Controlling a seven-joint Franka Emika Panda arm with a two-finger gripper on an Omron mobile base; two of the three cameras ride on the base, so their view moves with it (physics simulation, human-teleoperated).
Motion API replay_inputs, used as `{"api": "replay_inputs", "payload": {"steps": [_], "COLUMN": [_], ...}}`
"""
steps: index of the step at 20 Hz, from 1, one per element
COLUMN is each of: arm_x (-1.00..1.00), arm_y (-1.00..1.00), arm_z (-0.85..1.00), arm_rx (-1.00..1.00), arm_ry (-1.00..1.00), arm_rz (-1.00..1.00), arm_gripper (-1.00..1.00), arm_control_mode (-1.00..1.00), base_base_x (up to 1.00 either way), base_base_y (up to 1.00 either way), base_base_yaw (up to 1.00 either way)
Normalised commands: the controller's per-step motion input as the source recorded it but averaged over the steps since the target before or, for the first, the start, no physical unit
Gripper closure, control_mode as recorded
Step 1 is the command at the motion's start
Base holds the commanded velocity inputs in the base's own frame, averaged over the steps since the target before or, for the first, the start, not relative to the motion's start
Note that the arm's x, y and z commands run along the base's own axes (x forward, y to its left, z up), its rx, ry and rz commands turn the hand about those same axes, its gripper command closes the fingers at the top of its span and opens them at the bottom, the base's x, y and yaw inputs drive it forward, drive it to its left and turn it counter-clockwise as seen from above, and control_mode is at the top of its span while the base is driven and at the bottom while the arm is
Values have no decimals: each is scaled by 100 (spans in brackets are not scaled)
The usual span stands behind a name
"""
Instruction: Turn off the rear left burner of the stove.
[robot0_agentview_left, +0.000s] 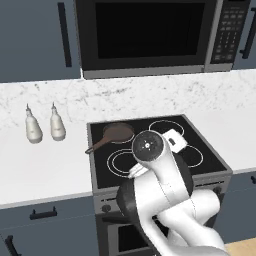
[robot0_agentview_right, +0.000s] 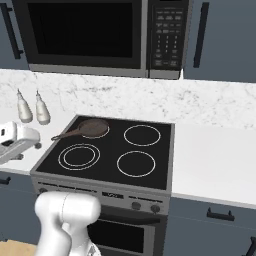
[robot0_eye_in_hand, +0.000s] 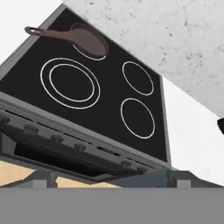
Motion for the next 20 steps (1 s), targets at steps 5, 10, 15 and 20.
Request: {"api": "replay_inputs", "payload": {"steps": [5,10,15,20], "arm_x": [-22,-28,-25,-11], "arm_y": [33,6,0,1], "arm_z": [-39,-45,-54,-64], "arm_rx": [-29,-31,-23,-13], "arm_ry": [-10,-15,-11,-1], "arm_rz": [8,7,2,4], "arm_gripper": [-100,-100,-100,-100], "arm_control_mode": [-100,-100,-100,-100], "base_base_x": [0,0,0,0], "base_base_y": [0,0,0,0], "base_base_yaw": [0,0,0,0]}}
